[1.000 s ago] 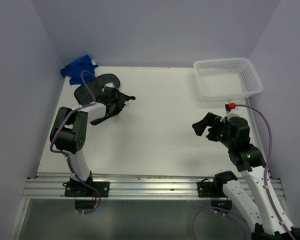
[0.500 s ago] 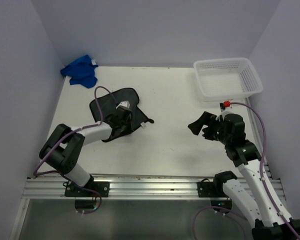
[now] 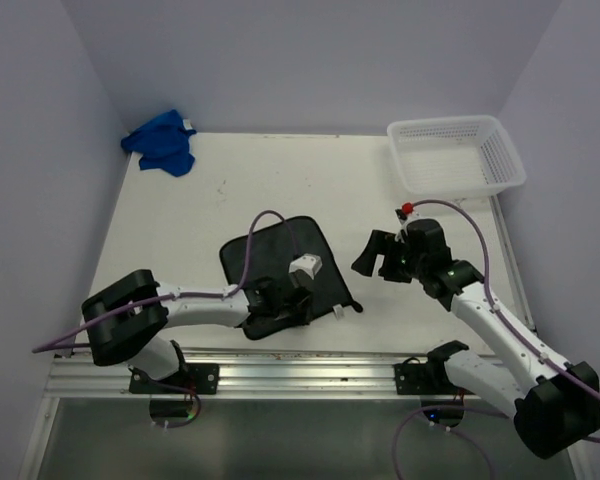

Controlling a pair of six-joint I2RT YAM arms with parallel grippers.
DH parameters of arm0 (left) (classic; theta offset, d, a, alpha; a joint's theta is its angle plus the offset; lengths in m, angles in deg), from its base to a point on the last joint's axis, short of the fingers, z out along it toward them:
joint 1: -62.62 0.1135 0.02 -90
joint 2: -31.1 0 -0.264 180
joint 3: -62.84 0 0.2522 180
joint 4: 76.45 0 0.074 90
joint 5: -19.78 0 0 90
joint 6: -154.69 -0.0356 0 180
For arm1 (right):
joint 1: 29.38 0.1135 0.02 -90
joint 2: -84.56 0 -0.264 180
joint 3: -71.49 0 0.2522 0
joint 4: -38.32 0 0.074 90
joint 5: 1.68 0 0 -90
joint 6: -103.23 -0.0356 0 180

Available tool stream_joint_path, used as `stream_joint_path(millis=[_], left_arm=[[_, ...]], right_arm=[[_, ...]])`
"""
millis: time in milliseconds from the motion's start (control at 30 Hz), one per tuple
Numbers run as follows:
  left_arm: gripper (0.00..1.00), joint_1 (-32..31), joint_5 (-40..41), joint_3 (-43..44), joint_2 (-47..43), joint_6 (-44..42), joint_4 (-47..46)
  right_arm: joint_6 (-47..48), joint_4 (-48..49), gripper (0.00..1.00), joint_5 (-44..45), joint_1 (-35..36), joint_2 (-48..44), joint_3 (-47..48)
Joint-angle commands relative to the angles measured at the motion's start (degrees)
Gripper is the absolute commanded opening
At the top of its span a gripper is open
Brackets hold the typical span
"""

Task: Roll the towels
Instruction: Move the towel to the center of the board

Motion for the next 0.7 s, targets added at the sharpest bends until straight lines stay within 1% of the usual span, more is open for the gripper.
stream_joint_path(millis=[0, 33, 100, 133, 167, 200, 267, 300, 367, 400, 433, 467, 500, 567, 600, 633, 667], left_arm=[[0.17, -6.6, 3.0, 0.4, -3.6, 3.0, -1.1], [0.18, -8.9, 2.7, -0.2, -4.5, 3.4, -1.7], [0.18, -11.3, 2.9, -0.9, -5.3, 4.2, -2.7], [0.19, -13.5, 2.9, -1.8, -5.8, 4.7, -3.1], [0.21, -14.4, 3.1, -2.1, -6.2, 5.0, -3.2], [0.27, -15.4, 4.9, -2.3, -6.6, 5.2, -2.5], [0.34, -17.8, 7.7, -2.8, -9.7, 5.3, -1.2], [0.44, -18.3, 10.2, -3.3, -13.2, 5.7, 0.3], [0.53, -18.3, 13.3, -3.4, -17.3, 5.6, 1.8], [0.62, -18.1, 16.7, -2.8, -20.8, 5.3, 3.9], [0.66, -17.6, 17.6, -2.3, -22.2, 4.4, 5.1], [0.68, -16.7, 17.7, -1.9, -23.2, 3.7, 6.1], [0.7, -12.8, 16.6, -1.1, -24.3, 2.9, 7.5], [0.72, -7.5, 14.4, -0.9, -24.5, 1.2, 8.9], [0.72, -1.5, 11.4, -0.5, -24.6, 0.5, 8.7], [0.73, 1.2, 10.3, -0.4, -24.6, -1.2, 8.4], [0.73, 3.4, 9.9, -0.2, -24.4, -1.9, 8.4]], right_arm=[[-0.9, 2.6, 0.85, 2.8, 3.0, 1.8, -2.0], [-1.8, 2.9, 0.85, 3.4, 3.7, 2.1, -3.5], [-2.3, 3.2, 0.85, 4.4, 3.8, 2.2, -5.0], [-2.3, 3.7, 0.85, 4.9, 3.8, 2.1, -5.7], [-2.3, 3.9, 0.85, 5.2, 3.8, 2.4, -6.6], [-2.3, 4.0, 0.85, 5.7, 3.8, 2.6, -6.7], [-2.3, 4.6, 0.85, 6.1, 3.9, 3.8, -6.6], [-1.9, 4.9, 0.85, 6.5, 3.9, 4.2, -5.5], [-1.6, 5.4, 0.84, 6.8, 3.8, 6.7, -3.9], [-1.5, 5.6, 0.83, 6.8, 3.9, 7.8, -3.1], [-1.0, 6.2, 0.82, 6.8, 3.9, 8.9, -0.8], [-0.9, 6.7, 0.81, 6.7, 3.9, 9.9, 0.4], [-0.8, 7.2, 0.81, 6.6, 3.9, 12.6, 1.8], [0.1, 8.6, 0.77, 6.8, 3.9, 15.8, 5.9], [0.3, 8.8, 0.75, 7.0, 3.9, 19.1, 7.6], [1.0, 9.0, 0.71, 7.0, 3.9, 21.1, 10.8], [1.3, 8.9, 0.69, 6.8, 3.9, 22.8, 12.6]])
